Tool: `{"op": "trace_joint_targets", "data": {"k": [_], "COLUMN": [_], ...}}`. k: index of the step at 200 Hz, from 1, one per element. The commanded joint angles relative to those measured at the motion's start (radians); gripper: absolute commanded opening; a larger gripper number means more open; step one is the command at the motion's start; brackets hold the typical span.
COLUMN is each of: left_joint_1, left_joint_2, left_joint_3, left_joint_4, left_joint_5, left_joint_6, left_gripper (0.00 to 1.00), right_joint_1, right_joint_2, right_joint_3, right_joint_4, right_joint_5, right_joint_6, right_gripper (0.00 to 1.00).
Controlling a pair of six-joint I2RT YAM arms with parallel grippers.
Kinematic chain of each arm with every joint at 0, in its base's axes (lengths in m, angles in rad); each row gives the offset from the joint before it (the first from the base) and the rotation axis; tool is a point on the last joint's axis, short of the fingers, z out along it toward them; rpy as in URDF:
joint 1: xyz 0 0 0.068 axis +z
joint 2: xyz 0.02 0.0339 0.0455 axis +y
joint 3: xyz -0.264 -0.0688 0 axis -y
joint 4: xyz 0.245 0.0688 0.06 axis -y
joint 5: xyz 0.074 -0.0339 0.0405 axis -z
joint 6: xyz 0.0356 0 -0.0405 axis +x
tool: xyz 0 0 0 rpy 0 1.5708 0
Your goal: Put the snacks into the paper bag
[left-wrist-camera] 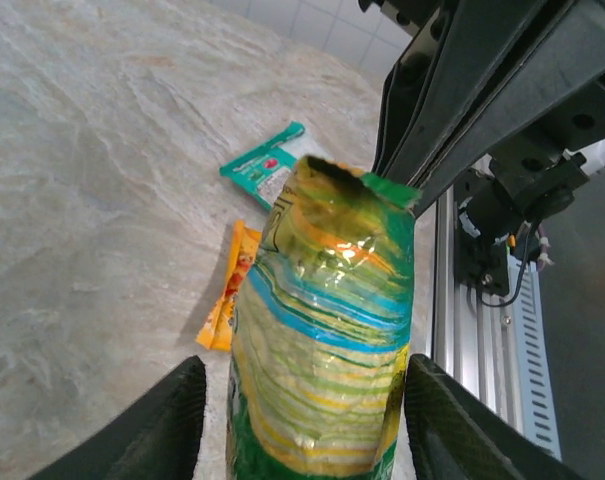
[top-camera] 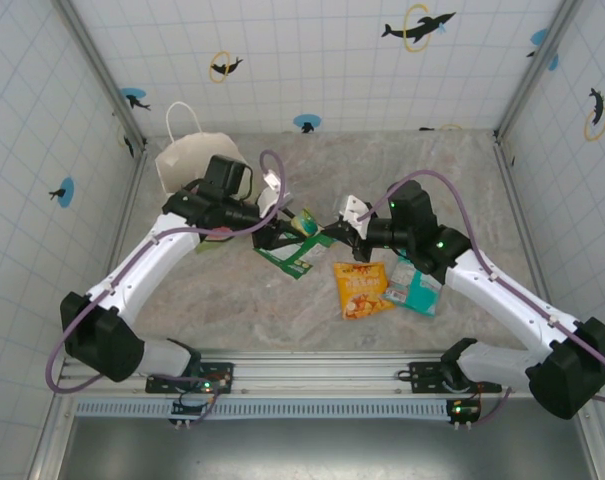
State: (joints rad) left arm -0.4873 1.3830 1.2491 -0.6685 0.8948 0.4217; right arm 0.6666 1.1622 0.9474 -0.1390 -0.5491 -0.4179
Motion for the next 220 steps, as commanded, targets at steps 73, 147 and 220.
{"op": "trace_joint_targets", "data": {"k": [73, 147, 220], "left_joint_1": [-0.01, -0.01, 0.007], "left_joint_2": [-0.053, -0.067, -0.025], "left_joint_3": [0.055, 0.163, 0.389], "left_joint_4": [0.164, 0.319, 0.29], "left_joint_5": [-0.077, -0.262, -0.545], "left_joint_6": [-0.154, -0.372, -0.438], "left_gripper": [0.0, 0.0, 0.0], "right_joint_1": [0.006, -0.012, -0.011], "right_joint_2": [-0.072, -0.159, -0.188], "right_joint_3": [-0.033, -0.168, -0.222], "right_joint_4": [0.239, 0.404, 0.441], "right_joint_5": [0.136, 0.327, 0.357], "right_joint_6": [0.087, 0.353, 0.454], "right_gripper": [0.17, 0.49, 0.52]}}
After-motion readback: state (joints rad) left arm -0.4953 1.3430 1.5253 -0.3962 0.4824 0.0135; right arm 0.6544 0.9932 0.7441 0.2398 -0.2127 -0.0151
